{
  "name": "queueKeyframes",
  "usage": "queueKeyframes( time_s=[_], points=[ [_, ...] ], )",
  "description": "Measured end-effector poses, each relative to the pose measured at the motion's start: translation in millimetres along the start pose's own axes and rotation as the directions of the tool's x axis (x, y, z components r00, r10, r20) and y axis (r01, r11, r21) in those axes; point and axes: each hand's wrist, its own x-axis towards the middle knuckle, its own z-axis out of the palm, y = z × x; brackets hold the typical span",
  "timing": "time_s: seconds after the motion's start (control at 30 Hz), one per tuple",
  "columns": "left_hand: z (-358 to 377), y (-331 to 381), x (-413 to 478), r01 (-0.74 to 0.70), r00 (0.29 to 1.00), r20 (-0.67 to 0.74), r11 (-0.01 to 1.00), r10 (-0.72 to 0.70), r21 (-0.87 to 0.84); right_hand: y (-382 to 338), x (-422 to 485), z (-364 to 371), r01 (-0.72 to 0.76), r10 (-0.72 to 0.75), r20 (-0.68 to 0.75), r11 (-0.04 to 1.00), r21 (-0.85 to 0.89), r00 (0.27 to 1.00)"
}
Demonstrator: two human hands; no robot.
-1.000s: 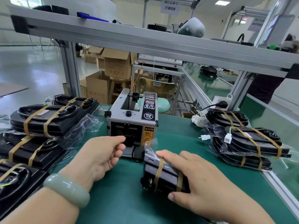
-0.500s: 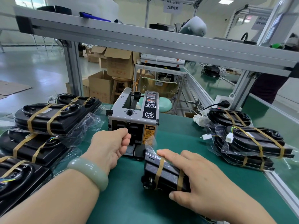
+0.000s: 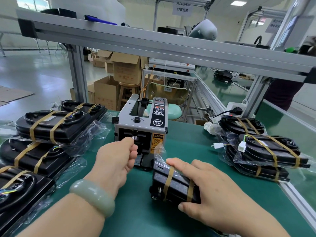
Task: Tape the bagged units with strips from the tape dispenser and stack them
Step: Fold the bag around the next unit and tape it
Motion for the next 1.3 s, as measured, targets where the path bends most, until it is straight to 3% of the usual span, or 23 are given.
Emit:
queueKeyframes(
  time_s=[0.1,0.2,0.4,1.3],
  points=[
    [-16,1,-25,0.013,0.976,0.218,1.000,-0.007,-0.026,-2,-1,3,0.003,-0.003,-0.016,1.000,-0.006,1.000],
    [-29,-7,-45,-0.066,0.948,0.312,0.998,0.057,0.019,-6,-3,6,0.000,0.000,-0.034,1.000,-0.013,0.999],
    [-31,-40,-61,-0.237,0.943,0.256,0.969,0.214,0.064,-13,-5,10,-0.040,0.038,-0.054,0.999,-0.025,0.998],
    [-19,-45,-70,-0.224,0.962,0.184,0.969,0.203,0.103,-26,-6,17,-0.087,0.079,-0.100,0.993,-0.081,0.992]
  ],
)
